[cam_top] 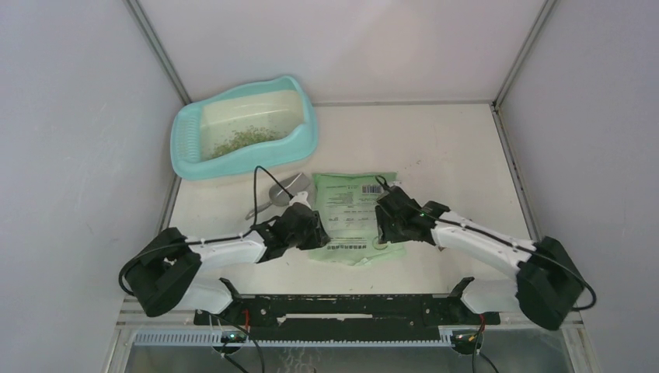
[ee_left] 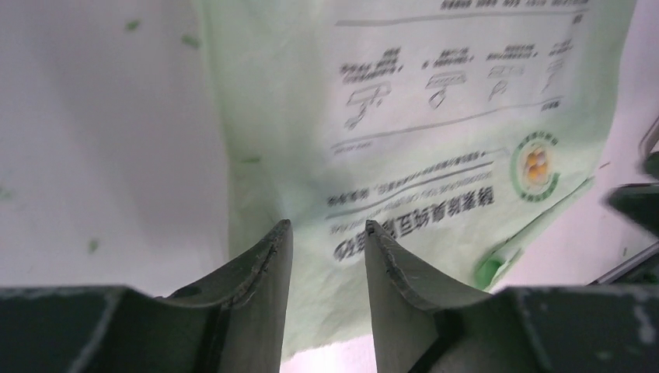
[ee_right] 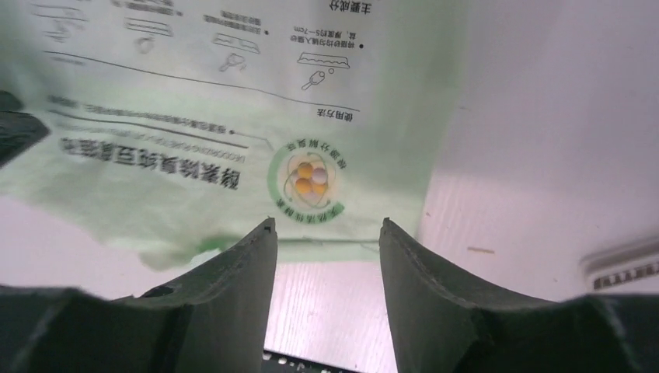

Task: Fill the litter box with clean litter
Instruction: Close the cat litter bag at the center of the board.

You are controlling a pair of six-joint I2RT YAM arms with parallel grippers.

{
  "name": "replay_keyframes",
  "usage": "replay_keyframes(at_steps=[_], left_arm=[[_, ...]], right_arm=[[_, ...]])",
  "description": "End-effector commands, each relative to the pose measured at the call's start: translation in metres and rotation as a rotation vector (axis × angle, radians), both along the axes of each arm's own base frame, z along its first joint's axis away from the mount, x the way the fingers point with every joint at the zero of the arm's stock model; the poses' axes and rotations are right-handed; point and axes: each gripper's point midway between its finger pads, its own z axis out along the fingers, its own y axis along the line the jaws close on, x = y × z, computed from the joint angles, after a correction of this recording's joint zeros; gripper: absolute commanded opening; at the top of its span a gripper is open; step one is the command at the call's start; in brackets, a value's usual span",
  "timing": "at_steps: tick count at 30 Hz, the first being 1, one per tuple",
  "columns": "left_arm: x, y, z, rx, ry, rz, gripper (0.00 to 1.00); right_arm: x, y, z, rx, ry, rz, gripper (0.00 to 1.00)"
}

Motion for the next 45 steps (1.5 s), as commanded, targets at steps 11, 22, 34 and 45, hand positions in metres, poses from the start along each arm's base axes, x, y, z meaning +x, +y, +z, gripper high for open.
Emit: replay_keyframes(at_steps=[11, 22, 34, 45], left_arm=[[-0.028, 0.041, 0.024, 0.004, -0.04, 0.045, 0.45], [-0.039, 0.049, 0.044, -0.064, -0.089, 0.073, 0.55], [-0.045, 0.043, 0.034, -0.106, -0.068, 0.073, 0.84], [-0.043, 0.033, 0.038, -0.147, -0.073, 0.066, 1.0]], right_arm=[[-0.045, -0.016, 0.035, 0.266, -0.066, -0.146, 0.77], [-0.067, -0.007, 0.015, 0.475, 0.009, -0.291, 0.81], [-0.08, -0.001, -0.001, 0.672, 0.093, -0.555, 0.79], [-0.075, -0.017, -0.009, 0.668, 0.044, -0.744, 0.67]])
